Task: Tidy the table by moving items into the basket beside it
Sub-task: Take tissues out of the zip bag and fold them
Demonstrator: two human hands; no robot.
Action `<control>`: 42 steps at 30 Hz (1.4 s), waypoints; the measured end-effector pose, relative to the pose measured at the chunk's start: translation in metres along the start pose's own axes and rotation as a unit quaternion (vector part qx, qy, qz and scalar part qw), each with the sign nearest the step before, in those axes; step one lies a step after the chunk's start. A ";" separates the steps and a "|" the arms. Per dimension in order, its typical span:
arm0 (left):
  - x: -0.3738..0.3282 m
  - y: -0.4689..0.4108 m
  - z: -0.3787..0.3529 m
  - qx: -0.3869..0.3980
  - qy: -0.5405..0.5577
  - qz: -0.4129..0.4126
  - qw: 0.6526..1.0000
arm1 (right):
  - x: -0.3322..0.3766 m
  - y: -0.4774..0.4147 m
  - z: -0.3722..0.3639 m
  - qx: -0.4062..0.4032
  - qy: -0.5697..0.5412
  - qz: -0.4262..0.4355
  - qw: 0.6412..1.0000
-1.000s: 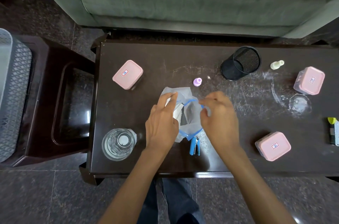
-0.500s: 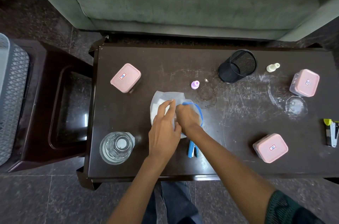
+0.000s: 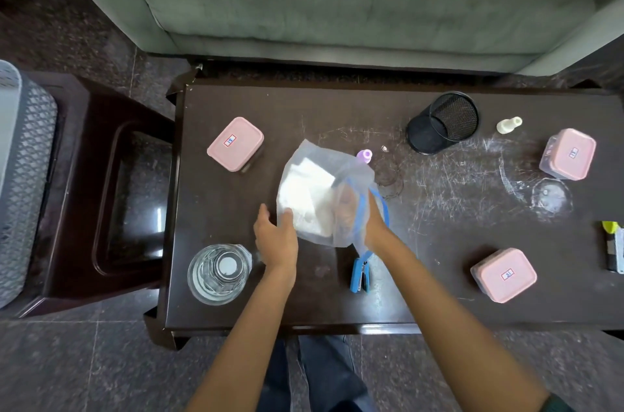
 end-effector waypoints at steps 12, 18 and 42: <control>0.002 -0.009 0.005 -0.060 0.135 0.056 0.987 | 0.008 -0.011 0.008 0.000 0.154 0.130 0.979; 0.007 -0.009 0.008 -0.125 0.138 0.054 0.981 | 0.014 -0.008 0.025 -0.018 0.142 0.196 0.970; 0.010 -0.015 -0.035 0.065 -0.426 -0.189 0.882 | -0.007 -0.019 0.013 -0.139 0.426 0.199 0.872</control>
Point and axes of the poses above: each hand's wrist, its own y-axis away from the middle knuckle, its own z-axis out of the back of the hand, x = y × z, the point moved 4 cm from there along -y, towards the middle knuckle, and after that the axes turned 7 degrees about y, right-handed, at the moved point
